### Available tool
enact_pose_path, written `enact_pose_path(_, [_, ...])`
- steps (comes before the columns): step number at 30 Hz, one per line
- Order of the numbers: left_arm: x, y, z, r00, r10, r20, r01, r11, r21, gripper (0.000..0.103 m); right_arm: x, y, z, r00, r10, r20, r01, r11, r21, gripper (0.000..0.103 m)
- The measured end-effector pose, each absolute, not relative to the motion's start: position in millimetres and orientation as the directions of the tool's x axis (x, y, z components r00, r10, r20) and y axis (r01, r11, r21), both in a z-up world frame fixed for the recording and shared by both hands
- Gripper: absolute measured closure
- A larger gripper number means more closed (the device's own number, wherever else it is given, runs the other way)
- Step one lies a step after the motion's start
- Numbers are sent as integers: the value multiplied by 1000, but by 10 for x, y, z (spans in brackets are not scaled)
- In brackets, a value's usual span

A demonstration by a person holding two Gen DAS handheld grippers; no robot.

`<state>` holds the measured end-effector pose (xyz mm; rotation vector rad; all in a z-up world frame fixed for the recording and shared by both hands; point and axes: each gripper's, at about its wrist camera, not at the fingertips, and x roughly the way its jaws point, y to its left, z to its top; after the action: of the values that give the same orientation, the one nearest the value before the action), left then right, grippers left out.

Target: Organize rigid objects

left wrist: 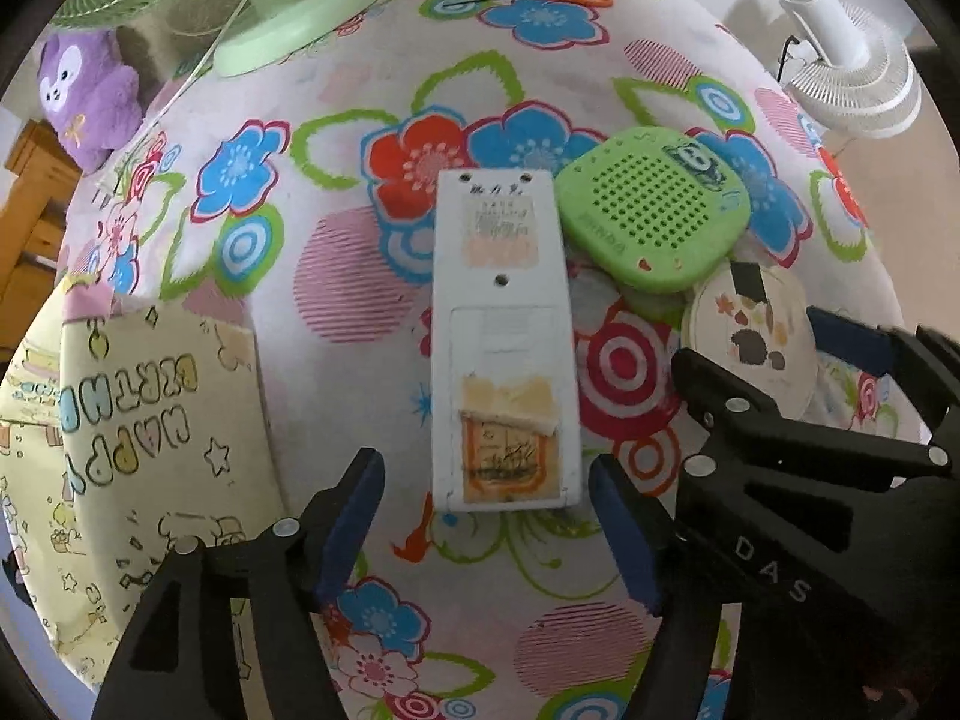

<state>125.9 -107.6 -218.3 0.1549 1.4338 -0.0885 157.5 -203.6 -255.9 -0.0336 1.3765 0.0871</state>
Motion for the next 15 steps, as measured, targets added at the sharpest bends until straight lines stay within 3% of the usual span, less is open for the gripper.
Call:
enact_pose_path(13, [1560,-1373,-2213,169,54,-984,178,980,85,27,1690,-2519,-2420,209,24,-978,17,999,28,27])
enact_pose_path(15, [1639,-1416,-2236,167,54,-985,179,980,84,36,1717,-2533,-2425,210,24,-977,21,999,29,27])
